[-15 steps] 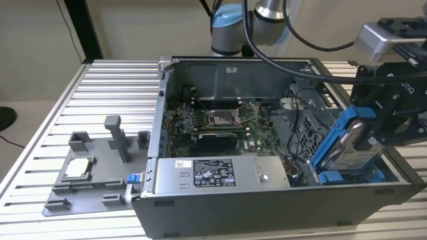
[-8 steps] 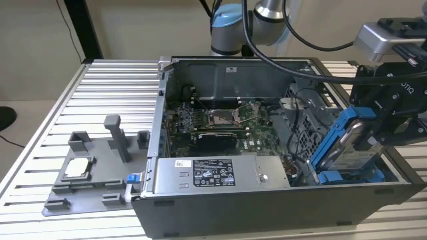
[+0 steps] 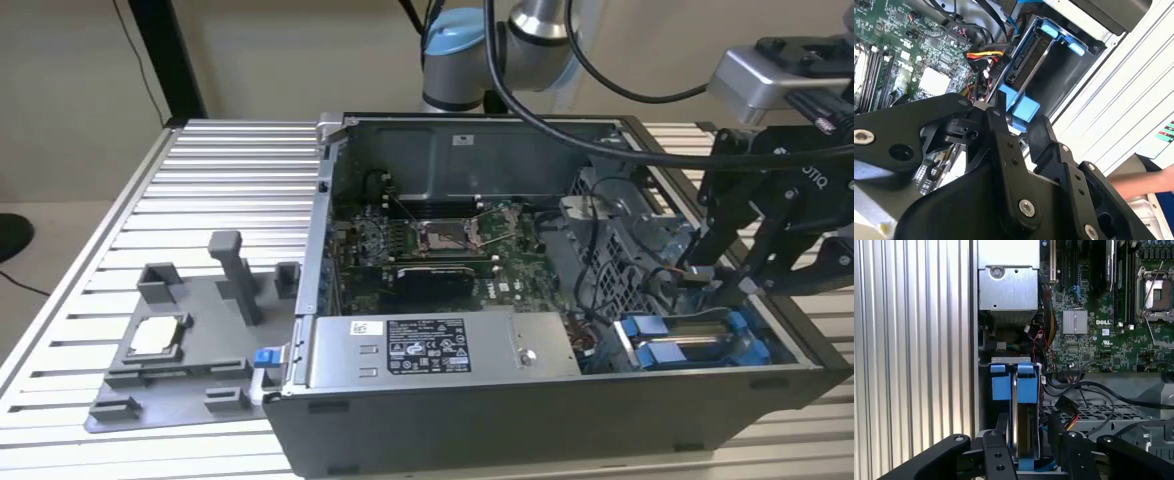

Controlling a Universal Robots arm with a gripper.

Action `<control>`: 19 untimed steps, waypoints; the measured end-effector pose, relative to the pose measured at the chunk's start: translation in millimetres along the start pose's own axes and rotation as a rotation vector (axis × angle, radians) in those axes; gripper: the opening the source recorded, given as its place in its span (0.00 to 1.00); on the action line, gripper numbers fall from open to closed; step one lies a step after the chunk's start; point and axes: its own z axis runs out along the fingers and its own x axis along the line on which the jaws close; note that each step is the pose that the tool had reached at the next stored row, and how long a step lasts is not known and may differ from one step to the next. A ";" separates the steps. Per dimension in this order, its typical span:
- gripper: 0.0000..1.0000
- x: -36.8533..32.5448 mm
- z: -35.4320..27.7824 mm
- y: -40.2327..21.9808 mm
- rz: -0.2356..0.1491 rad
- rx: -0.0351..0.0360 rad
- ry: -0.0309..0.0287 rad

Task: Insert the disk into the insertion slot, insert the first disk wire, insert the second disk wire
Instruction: 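Insert the disk into the insertion slot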

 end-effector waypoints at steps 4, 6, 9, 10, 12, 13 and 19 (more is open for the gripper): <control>1.00 0.0 0.1 0.0 0.000 0.0000 0.0001; 1.00 0.0 0.2 0.0 0.000 0.0001 0.0000; 1.00 0.0 0.5 0.0 0.000 0.0001 -0.0001; 1.00 0.0 0.8 0.0 0.000 0.0002 -0.0004; 1.00 0.1 2.1 -0.1 0.000 0.0011 -0.0036; 1.00 0.2 2.7 -0.2 0.000 0.0019 -0.0081; 1.00 0.2 6.6 -3.6 -0.001 0.0092 -0.0307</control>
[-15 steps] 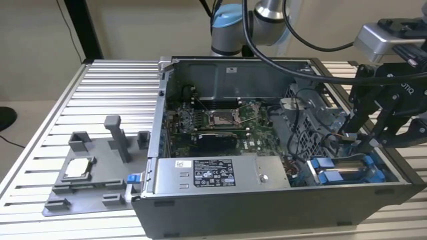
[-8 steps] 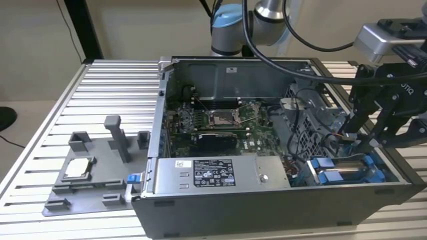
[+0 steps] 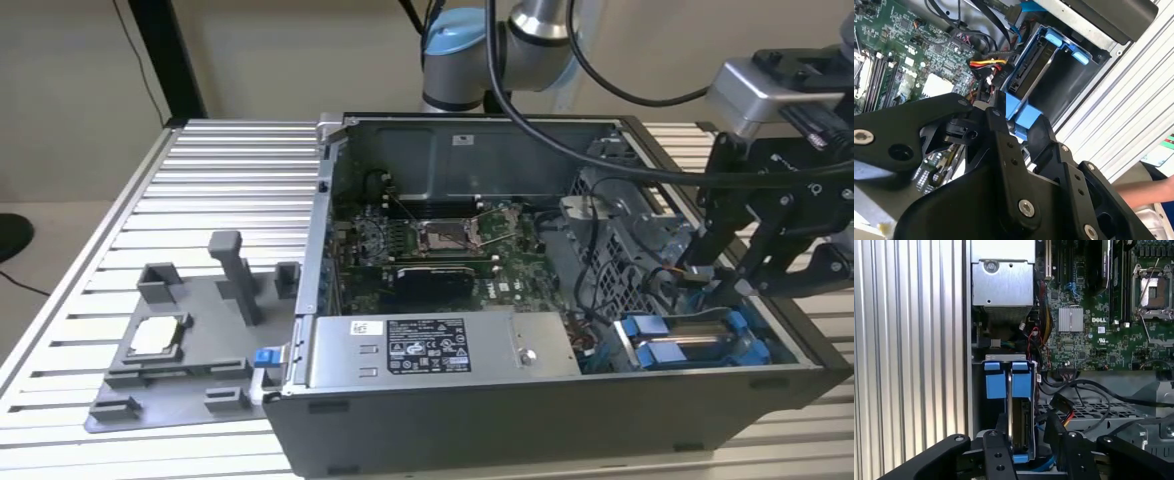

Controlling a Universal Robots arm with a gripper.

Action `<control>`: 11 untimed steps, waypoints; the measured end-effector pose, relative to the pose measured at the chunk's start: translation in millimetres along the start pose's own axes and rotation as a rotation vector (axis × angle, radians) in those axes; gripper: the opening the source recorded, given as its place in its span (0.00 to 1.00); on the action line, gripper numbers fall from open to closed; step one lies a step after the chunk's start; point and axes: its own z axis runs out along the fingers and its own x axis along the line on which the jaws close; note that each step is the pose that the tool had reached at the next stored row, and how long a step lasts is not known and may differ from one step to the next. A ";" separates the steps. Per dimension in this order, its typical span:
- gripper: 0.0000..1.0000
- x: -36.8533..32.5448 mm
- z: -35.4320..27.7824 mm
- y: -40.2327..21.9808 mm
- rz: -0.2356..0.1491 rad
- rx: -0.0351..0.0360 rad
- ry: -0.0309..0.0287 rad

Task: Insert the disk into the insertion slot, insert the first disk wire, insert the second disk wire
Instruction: 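Insert the disk into the insertion slot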

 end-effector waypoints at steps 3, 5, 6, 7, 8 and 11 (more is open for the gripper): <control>1.00 0.0 1.6 -2.5 0.011 0.0023 -0.0105; 1.00 0.1 2.8 -3.1 0.022 0.0030 -0.0189; 1.00 0.0 3.3 -3.2 0.024 0.0036 -0.0234; 1.00 -0.4 4.0 -3.2 0.026 0.0042 -0.0275; 1.00 -1.1 4.6 -3.3 0.027 0.0054 -0.0304; 1.00 -2.7 6.5 -3.3 0.030 0.0084 -0.0370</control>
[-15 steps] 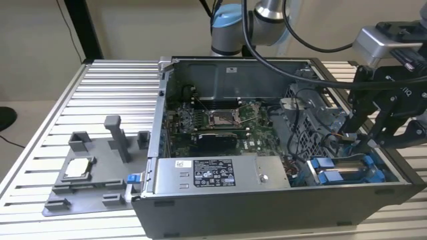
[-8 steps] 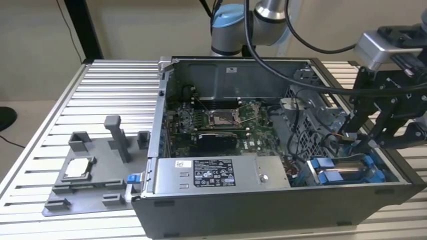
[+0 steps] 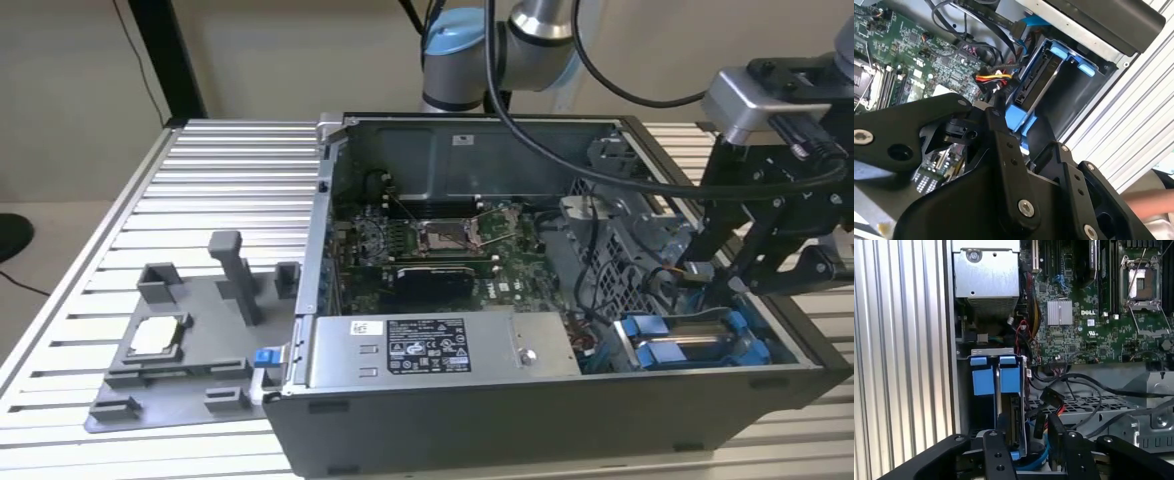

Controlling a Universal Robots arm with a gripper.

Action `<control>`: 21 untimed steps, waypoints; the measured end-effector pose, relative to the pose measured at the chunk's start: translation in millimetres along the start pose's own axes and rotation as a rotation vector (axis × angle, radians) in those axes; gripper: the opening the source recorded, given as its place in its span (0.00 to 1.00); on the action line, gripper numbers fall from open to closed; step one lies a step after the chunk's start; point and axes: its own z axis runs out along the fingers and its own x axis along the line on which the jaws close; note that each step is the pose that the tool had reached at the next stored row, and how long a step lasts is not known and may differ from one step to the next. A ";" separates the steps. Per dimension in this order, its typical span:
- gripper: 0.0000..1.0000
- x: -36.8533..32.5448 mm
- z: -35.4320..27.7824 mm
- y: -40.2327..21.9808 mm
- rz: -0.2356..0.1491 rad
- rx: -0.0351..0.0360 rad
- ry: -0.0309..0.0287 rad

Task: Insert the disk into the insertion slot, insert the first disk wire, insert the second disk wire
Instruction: 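Insert the disk into the insertion slot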

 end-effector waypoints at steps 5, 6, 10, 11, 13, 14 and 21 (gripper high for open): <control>1.00 -0.2 3.3 -0.5 0.018 0.0023 -0.0083; 1.00 -0.2 4.2 -0.8 0.022 0.0027 -0.0096; 1.00 -0.6 8.3 -1.6 0.034 0.0036 -0.0141; 1.00 -0.9 9.4 -1.7 0.036 0.0037 -0.0155; 1.00 -1.5 11.7 -2.0 0.039 0.0039 -0.0187; 1.00 -1.8 12.9 -2.2 0.040 0.0039 -0.0208; 1.00 -3.6 20.8 -5.8 0.046 0.0028 -0.0462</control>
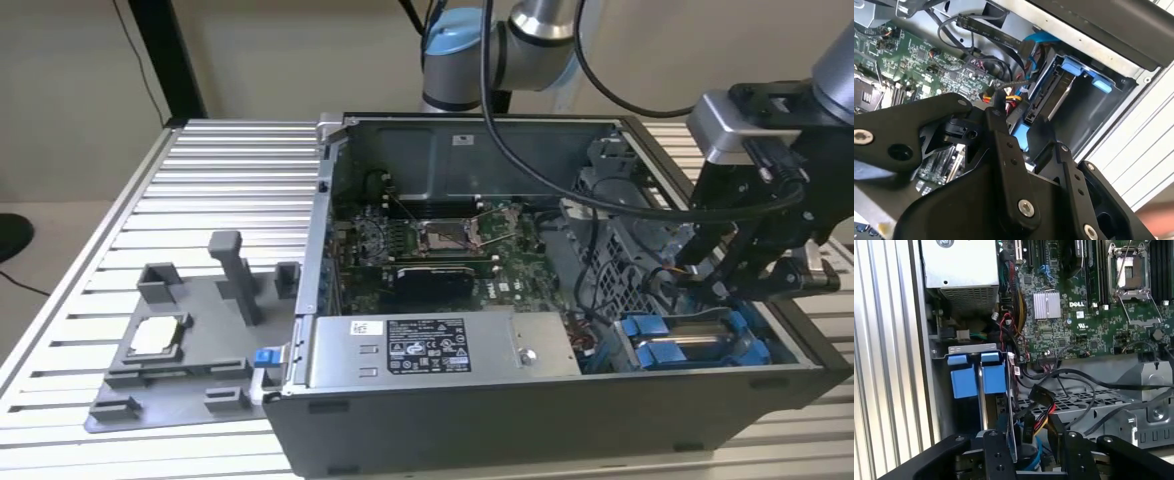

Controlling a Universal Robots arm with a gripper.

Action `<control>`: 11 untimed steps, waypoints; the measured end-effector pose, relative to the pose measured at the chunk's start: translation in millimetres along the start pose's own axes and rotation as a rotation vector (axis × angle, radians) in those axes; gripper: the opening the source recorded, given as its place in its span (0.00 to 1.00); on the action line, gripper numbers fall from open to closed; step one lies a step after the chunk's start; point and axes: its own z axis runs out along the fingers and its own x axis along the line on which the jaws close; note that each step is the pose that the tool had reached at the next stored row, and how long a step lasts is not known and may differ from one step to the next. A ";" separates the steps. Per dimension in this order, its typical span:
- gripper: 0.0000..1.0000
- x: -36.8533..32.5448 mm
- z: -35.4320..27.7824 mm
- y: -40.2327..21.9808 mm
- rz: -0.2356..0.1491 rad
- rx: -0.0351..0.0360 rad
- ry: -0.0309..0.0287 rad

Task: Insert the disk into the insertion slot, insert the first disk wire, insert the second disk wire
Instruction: 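Insert the disk into the insertion slot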

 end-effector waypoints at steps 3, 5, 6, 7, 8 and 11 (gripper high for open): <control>1.00 -0.4 2.8 -1.3 0.003 -0.0006 -0.0098; 1.00 -0.4 2.8 -1.6 0.003 -0.0005 -0.0097; 1.00 -0.4 2.9 -1.7 0.003 -0.0005 -0.0098; 1.00 -0.4 2.9 -1.7 0.003 -0.0007 -0.0099; 1.00 -0.4 2.8 -1.7 0.003 -0.0007 -0.0099; 1.00 -0.4 2.6 -1.7 0.003 -0.0010 -0.0100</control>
